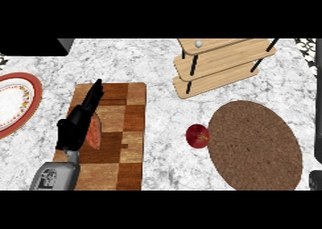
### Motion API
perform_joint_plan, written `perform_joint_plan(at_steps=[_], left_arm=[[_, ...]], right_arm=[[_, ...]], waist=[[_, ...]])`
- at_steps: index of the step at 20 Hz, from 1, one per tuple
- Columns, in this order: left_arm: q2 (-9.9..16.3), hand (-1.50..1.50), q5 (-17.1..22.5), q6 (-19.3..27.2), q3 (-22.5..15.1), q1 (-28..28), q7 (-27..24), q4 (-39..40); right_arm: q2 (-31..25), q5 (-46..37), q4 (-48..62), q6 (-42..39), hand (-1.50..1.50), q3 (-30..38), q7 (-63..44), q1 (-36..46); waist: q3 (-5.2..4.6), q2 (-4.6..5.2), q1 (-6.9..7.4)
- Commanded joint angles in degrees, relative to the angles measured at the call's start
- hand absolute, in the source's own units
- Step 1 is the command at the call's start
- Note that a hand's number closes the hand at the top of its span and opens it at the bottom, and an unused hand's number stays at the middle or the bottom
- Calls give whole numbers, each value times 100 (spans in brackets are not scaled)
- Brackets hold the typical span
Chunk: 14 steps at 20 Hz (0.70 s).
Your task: Pick the cupcake from the placemat and place it in the tiered shelf
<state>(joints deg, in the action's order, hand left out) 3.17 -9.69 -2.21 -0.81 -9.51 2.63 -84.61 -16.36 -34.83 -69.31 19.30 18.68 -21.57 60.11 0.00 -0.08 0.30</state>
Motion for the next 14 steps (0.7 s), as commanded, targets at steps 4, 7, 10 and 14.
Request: perform_joint_plan(at_steps=[4,7,10,14], left_arm=[[-153,0,-53,147,-55,151,-95,6],[-21,0,-7,32,25,247,-308,129],[94,0,45,81,218,1,-67,24],[50,0,-5,47,108,176,-235,92]], right_arm=[[-544,747,-346,165,-150,902,-463,318],[-1021,873,-662,-158,-150,1120,-900,1],[-1519,1112,-990,-744,-150,1358,-1688,-134],[-2327,1715,-688,-1793,-150,1878,-1862,-721]], waist=[[1,-10,-44],[0,-19,-93],[0,-47,-169],[3,-22,-174]])
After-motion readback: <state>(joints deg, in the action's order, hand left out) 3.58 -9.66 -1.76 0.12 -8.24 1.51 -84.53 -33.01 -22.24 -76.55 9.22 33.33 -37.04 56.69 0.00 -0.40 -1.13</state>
